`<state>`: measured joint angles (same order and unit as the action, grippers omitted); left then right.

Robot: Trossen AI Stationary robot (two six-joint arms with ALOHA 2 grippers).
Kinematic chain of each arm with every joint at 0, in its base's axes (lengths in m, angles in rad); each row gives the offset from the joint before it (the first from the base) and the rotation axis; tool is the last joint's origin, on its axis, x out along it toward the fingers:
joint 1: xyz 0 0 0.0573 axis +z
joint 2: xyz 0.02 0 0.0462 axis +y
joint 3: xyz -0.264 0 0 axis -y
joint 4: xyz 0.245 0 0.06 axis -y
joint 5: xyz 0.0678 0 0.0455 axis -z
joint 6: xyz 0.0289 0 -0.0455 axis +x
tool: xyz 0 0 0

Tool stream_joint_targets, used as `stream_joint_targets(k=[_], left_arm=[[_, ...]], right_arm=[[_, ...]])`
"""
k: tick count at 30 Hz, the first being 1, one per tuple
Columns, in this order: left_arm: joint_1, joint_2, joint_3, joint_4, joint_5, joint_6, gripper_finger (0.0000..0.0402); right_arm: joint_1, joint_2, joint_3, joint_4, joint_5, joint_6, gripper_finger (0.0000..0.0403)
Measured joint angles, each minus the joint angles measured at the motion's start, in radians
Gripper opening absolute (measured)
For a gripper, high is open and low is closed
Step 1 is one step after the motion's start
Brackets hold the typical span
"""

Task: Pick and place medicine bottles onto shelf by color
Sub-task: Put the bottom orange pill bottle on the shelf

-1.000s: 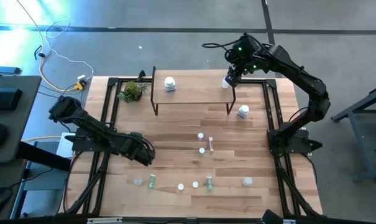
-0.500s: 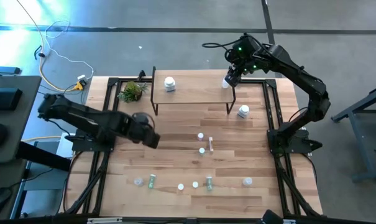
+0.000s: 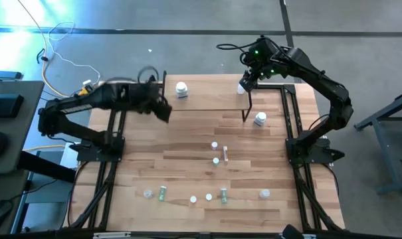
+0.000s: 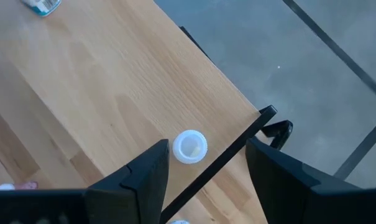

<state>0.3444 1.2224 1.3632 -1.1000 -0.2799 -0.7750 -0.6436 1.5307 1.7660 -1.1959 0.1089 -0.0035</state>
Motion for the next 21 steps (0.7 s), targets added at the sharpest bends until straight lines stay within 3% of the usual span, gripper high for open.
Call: stream_joint_targets(k=[10, 21], left_arm=[[0.315, 0.022, 0.161, 0.001, 0.045, 0.340, 0.0119], [0.507, 0.161, 0.318, 0.001, 0.101, 0.574, 0.0119]], right_arm=[[0.000, 0.000, 0.000, 0.000, 0.000, 0.097, 0.0204], [0.000, 0.000, 0.000, 0.000, 0.000, 0.205, 0.0204]])
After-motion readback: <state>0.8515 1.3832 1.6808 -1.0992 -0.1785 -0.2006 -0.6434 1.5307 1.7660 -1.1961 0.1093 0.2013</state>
